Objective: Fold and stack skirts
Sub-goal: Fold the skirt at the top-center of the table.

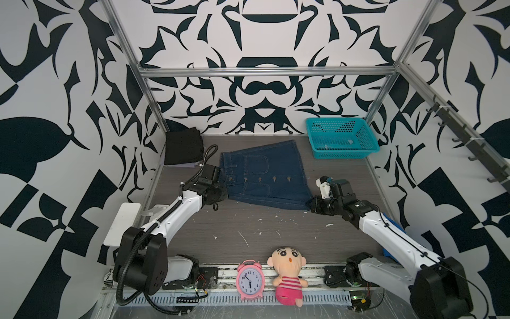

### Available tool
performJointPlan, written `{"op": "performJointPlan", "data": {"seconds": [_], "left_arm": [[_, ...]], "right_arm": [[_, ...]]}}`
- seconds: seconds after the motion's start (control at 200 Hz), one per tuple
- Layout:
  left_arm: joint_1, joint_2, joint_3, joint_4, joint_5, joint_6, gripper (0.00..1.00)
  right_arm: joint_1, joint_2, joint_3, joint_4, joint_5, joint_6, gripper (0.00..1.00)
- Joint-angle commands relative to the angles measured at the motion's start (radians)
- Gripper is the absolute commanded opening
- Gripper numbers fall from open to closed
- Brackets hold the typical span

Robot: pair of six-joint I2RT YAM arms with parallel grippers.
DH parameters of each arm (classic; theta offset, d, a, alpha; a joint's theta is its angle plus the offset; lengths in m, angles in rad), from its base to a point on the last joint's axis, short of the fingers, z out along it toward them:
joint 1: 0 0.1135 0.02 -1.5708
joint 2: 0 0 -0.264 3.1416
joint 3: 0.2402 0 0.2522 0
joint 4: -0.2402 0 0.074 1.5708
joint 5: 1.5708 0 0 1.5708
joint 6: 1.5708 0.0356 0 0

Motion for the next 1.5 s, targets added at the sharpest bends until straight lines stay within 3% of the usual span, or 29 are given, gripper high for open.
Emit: {"op": "performJointPlan", "data": {"seconds": [0.0,0.185,0.29,0.48,0.675,0.84,1.125,1.495], "left_arm": [[0.008,0.002,-0.01,-0.084,-0.053,0.022,0.0],[-0.007,-0.028,-0.091,-0.057,0.003,-0.016,0.0],[-0.018,-0.139,-0.146,-0.064,0.036,-0.056,0.0],[-0.019,-0.278,-0.087,-0.109,0.064,-0.079,0.0],[-0.011,-0.174,0.142,-0.13,0.055,-0.004,0.0],[0.066,-0.044,0.277,-0.098,0.081,0.027,0.0],[0.161,0.235,0.4,-0.026,0.119,0.096,0.0],[0.236,0.45,0.54,-0.018,0.109,0.157,0.0]], "right_arm": [[-0.014,-0.004,0.014,-0.088,0.028,-0.049,0.0],[-0.014,-0.093,-0.039,-0.144,-0.004,-0.064,0.0],[-0.015,-0.198,-0.062,-0.16,-0.01,-0.019,0.0],[-0.014,-0.204,0.097,-0.223,0.032,-0.022,0.0],[-0.023,0.0,0.361,-0.22,0.112,-0.099,0.0],[-0.057,0.228,0.571,-0.195,0.106,-0.161,0.0],[-0.086,0.567,0.83,-0.114,0.115,-0.202,0.0],[-0.109,0.865,1.1,-0.149,0.118,-0.222,0.0]]}}
